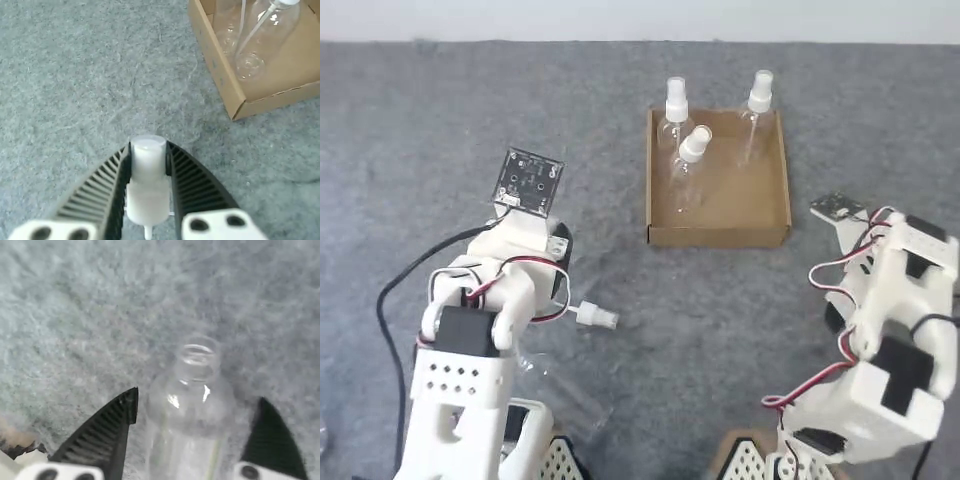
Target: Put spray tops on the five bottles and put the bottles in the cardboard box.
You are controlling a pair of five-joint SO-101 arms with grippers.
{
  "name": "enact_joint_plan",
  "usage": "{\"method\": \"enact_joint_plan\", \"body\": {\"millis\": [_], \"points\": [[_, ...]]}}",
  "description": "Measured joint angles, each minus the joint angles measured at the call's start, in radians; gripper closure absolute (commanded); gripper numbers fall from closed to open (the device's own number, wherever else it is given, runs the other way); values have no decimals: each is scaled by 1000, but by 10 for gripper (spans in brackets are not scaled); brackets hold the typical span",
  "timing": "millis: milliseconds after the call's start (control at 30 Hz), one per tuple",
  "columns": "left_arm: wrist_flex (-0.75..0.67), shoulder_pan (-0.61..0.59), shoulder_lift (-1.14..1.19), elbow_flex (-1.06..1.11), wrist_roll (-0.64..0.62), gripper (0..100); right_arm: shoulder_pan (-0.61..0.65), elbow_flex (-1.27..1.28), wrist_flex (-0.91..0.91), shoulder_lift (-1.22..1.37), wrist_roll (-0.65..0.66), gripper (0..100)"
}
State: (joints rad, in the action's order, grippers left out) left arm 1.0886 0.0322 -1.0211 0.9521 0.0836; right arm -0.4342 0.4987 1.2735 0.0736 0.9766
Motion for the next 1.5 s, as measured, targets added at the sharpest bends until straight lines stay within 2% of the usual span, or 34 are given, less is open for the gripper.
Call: {"method": "enact_joint_plan", "body": {"millis": [133,200,367,567,767,933,1167,1500], "points": [[0,0,0,0,0,987,-2,0,-21,17,-3,936],[0,0,0,0,0,987,-18,-21,-58,23,-46,965],[0,0,0,0,0,987,-74,-158,-118,80,-252,969],[0,0,0,0,0,987,-75,-351,-118,242,-370,954],[0,0,0,0,0,987,-77,-451,-84,348,-373,797],[0,0,0,0,0,987,-68,-502,-23,359,-373,714],[0,0,0,0,0,987,-29,-588,95,359,-287,701],[0,0,0,0,0,987,-29,-601,112,379,-178,705]]}}
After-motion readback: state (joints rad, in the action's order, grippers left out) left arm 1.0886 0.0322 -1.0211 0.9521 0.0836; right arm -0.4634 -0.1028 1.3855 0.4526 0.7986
